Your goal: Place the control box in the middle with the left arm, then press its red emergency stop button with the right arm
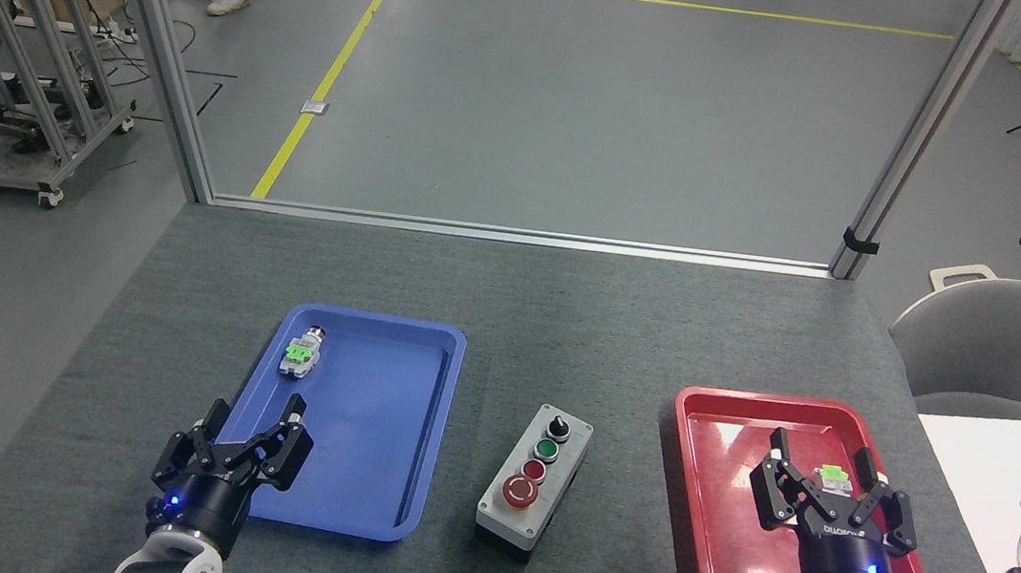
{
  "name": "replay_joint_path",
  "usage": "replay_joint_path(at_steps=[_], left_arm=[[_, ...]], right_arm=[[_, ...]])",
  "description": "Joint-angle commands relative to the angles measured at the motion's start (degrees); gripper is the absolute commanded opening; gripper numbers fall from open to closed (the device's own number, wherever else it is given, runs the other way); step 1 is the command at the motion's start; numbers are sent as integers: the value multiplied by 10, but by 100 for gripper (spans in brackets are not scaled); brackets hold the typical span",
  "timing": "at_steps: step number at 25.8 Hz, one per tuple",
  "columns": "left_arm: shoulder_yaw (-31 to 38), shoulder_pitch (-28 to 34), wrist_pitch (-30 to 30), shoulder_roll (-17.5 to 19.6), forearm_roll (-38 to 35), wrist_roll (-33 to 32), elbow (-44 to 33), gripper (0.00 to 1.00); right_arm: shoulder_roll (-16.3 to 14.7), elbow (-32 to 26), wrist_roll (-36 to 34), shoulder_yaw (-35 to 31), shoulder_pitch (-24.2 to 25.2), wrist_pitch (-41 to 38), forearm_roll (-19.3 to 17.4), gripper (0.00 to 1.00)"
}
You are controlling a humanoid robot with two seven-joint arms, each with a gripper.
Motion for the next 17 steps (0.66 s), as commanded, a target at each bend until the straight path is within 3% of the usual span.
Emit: replay_joint_path(at_steps=[1,4,17], left_arm=[[-1,0,0,1,0,0,0,100],[0,0,0,1,0,0,0,100],[0,0,0,0,0,0,0,100]], right_arm=[[35,-35,-2,6,33,65,27,100],[58,-44,-1,9,36,88,71,100],[60,-42,-3,13,31,64,72,100]])
